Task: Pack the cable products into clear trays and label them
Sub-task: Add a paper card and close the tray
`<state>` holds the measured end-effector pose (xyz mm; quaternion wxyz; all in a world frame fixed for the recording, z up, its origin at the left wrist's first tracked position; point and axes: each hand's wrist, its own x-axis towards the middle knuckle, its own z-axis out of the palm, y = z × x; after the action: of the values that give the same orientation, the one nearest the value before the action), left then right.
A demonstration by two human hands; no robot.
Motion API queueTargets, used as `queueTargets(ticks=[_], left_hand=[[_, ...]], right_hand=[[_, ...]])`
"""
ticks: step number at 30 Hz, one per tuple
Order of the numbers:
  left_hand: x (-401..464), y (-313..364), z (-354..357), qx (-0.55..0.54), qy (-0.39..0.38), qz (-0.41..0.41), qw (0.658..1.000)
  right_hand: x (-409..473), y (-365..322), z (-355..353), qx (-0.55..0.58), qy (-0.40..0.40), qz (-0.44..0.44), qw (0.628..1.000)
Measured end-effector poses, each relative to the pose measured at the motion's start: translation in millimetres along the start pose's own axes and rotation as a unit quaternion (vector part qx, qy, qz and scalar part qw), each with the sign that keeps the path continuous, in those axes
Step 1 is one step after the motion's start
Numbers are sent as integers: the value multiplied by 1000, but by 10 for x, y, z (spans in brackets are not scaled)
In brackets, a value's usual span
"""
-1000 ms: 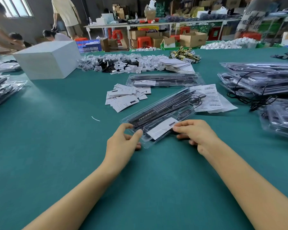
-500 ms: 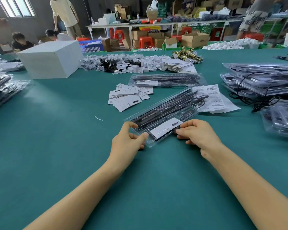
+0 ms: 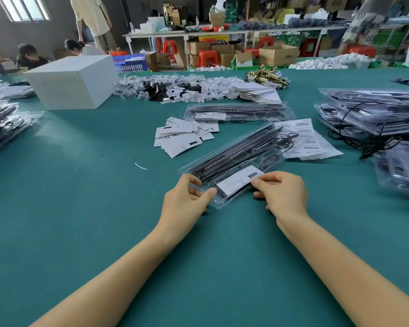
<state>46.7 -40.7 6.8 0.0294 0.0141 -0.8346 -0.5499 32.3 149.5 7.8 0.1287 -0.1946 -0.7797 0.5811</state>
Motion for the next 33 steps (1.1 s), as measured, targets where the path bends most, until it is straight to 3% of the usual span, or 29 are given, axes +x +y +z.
queueTargets(ticks=[6,11,17,22,26,30,31,33], left_hand=[[18,-21,2,8,0,10,1000],[21,-31,7,-5,4,8,1000],[34,-36,-5,-23,8,-2,1000],[42,-35,-4,-41,10,-9,999],[40,-43,-3,-54,12,-18,998],[62,-20,-27,-115,18,-54,992],[70,-6,-35,-148,18,-69,986],[73,52,-63,-224,18,-120,967]], right_hand=[[-114,11,-31,-86,3,-48,995],[-313,-13,104,-297,-32,-154,942],[-351,-52,97,-245,-56,-119,961],[-420,-36,167,-329,-46,-176,927],[-405,-5,132,-328,-40,-217,918],[-374,22,133,-371,-46,-299,878],[-345,24,127,-346,-47,-304,887],[-277,4,83,-223,-40,-261,939]])
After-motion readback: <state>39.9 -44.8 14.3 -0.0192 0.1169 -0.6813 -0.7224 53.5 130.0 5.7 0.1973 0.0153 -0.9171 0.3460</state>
